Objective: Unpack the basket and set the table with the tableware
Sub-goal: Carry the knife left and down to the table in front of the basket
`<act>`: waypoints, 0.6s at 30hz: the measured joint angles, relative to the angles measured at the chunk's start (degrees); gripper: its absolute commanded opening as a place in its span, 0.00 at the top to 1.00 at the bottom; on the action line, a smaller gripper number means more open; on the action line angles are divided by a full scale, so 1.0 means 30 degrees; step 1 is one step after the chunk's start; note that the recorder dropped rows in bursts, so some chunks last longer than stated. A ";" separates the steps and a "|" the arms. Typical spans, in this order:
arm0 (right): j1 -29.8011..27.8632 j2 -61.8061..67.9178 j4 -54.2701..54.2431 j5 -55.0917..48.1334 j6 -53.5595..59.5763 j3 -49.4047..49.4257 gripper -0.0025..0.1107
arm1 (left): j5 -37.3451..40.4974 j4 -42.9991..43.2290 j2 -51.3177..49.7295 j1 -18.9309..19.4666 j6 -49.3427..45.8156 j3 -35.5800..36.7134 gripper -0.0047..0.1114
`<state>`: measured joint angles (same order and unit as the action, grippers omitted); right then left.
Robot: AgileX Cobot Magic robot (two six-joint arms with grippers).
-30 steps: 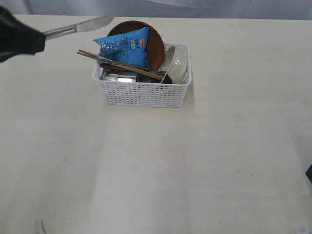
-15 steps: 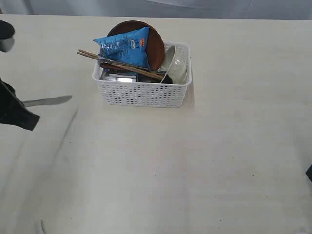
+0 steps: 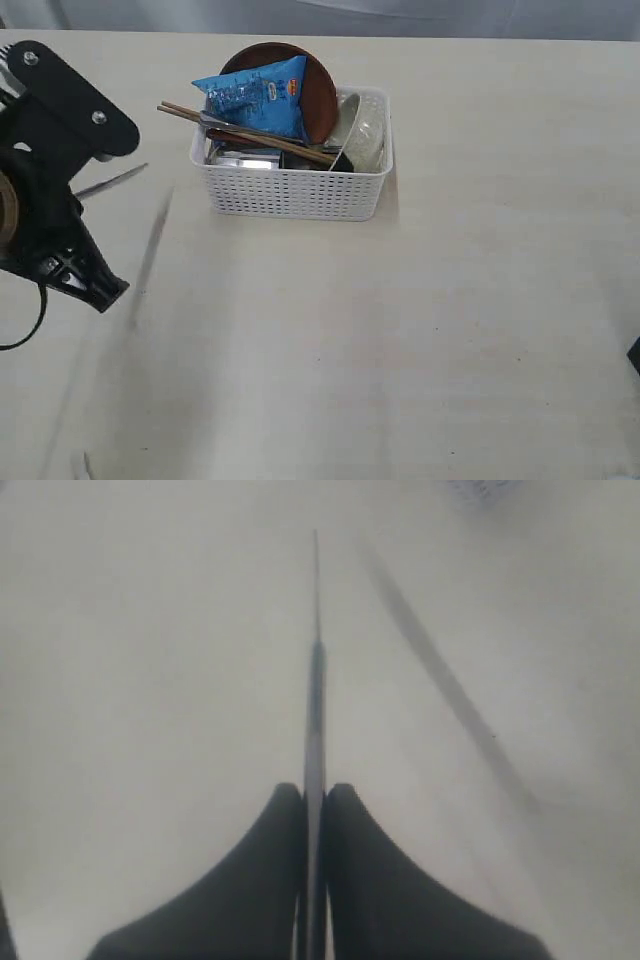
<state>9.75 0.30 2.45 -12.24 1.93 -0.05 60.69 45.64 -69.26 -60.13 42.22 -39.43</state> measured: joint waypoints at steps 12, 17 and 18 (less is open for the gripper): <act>0.0000 0.0000 0.0000 0.0000 0.0000 0.0000 0.98 | -0.0206 0.2117 -0.6731 -0.6422 0.5718 0.0529 0.96; 0.0000 0.0000 0.0000 0.0000 0.0000 0.0000 0.98 | -0.0363 0.1934 -0.7765 -0.6422 0.5869 0.0529 0.96; 0.0000 0.0000 0.0000 0.0000 0.0000 0.0000 0.98 | -0.0471 0.1851 -0.7863 -0.6422 0.5869 0.0529 0.96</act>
<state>9.75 0.30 2.45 -12.24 1.93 -0.05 59.28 51.19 -92.85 -79.40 59.83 -37.84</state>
